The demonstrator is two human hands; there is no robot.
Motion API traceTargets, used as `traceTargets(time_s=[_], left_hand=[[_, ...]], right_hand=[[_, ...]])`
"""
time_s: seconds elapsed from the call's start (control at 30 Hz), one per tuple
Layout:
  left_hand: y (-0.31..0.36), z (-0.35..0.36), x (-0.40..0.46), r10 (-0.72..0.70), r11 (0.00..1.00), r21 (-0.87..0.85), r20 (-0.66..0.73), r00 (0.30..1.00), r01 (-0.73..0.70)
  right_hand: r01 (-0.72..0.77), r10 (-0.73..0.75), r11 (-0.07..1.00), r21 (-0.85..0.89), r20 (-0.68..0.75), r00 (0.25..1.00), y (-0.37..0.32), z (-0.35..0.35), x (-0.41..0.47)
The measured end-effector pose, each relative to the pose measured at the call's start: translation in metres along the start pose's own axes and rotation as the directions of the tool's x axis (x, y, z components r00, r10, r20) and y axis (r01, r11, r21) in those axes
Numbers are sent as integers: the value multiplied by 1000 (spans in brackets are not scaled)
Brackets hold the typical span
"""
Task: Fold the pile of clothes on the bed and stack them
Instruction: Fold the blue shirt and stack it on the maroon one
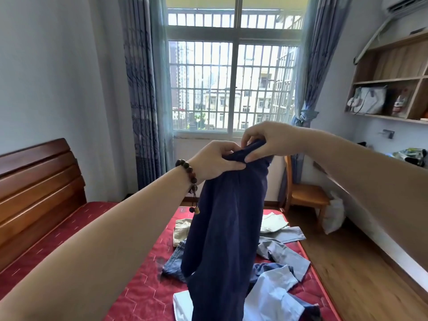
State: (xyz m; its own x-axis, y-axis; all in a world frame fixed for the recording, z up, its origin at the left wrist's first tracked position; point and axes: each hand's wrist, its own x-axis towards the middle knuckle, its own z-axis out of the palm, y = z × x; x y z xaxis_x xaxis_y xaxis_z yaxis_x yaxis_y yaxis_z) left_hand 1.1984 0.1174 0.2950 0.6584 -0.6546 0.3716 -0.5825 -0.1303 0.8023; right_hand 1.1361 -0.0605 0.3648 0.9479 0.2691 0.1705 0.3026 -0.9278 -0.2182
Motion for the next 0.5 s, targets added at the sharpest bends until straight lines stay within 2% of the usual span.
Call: traceTargets(time_s=[0.07, 0.17, 0.27, 0.37, 0.5], left_hand=[[0, -2, 0, -1, 1000, -14, -25, 1000, 1], [-6, -8, -5, -10, 992, -128, -48, 999, 4], [-14, -11, -11, 31, 993, -109, -86, 996, -40], [-22, -10, -16, 78, 997, 25, -105, 991, -75], [-30, -3, -22, 188, 925, 356, -120, 975, -135]], right_hand=[[1, 0, 1000, 12, -74, 997, 2, -2, 0], [9, 8, 996, 92, -174, 985, 7, -6, -3], [-4, 27, 992, 124, -189, 982, 9, -10, -5], [16, -10, 999, 31, -193, 981, 9, -14, -4], [-3, 4, 1000, 4, -234, 972, 6, -22, -4]])
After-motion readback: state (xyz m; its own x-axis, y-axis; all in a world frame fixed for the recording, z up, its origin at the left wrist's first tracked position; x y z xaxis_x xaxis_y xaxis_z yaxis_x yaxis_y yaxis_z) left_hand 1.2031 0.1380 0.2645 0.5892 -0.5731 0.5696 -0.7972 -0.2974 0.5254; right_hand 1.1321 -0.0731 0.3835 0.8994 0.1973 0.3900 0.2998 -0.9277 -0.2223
